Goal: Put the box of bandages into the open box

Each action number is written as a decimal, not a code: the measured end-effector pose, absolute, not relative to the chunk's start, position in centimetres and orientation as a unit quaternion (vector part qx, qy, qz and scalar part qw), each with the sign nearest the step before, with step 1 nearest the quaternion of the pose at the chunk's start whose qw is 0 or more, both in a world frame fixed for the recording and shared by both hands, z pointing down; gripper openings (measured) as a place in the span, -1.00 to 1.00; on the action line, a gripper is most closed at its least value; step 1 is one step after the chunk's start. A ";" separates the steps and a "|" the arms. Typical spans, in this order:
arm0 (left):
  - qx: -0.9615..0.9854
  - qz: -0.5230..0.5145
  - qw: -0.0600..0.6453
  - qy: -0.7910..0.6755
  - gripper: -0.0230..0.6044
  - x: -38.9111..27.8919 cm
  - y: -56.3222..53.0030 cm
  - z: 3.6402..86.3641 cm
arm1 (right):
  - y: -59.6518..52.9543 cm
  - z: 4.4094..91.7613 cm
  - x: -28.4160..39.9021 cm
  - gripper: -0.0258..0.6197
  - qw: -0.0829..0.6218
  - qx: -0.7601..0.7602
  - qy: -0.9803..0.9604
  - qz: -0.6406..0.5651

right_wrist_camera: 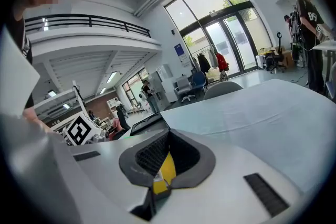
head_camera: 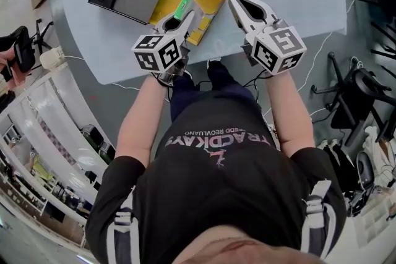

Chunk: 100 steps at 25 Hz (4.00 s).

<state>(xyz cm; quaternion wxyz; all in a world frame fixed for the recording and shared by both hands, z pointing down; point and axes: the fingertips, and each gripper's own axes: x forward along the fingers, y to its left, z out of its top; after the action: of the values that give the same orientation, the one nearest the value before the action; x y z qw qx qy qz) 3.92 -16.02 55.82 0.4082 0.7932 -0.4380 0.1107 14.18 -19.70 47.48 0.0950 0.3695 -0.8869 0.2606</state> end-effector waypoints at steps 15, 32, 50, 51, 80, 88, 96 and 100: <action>0.749 0.123 0.470 -0.451 -0.60 3.2 -16.8 59.0 | -20.0 48.0 14.4 -0.89 0.095 0.371 -0.883 0.272; 0.762 0.217 0.391 -0.469 -0.47 2.7 -17.1 60.1 | -19.7 48.3 14.7 -0.89 0.097 0.370 -0.882 0.276; 0.726 0.299 0.328 -0.526 0.08 0.7 -16.8 61.2 | -19.3 48.6 15.4 -0.88 0.090 0.371 -0.878 0.288; 0.723 0.302 0.327 -0.529 0.08 0.4 -16.7 61.2 | -19.2 48.6 15.4 -0.88 0.090 0.371 -0.878 0.288; 0.753 0.232 0.248 -0.564 0.11 -3.3 -13.6 51.9 | -15.6 45.3 10.9 -0.88 0.076 0.347 -0.897 0.264; 0.808 0.171 0.198 -0.528 -0.05 -5.6 -12.7 44.0 | -14.6 40.3 6.9 -0.88 0.054 0.370 -0.900 0.222; 0.858 0.109 0.134 -0.484 -0.81 -7.7 -10.5 36.2 | -11.5 33.8 3.6 -0.88 0.023 0.402 -0.901 0.159; 0.880 0.059 0.129 -0.454 -0.87 -8.6 -8.2 32.8 | -9.3 30.7 1.6 -0.88 0.006 0.408 -0.902 0.138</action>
<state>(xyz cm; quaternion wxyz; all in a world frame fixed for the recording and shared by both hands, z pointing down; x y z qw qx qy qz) -8.64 -8.16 32.77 0.1286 0.8797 -0.4539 0.0594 1.63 -9.34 30.66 0.0063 0.4084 -0.9023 0.1379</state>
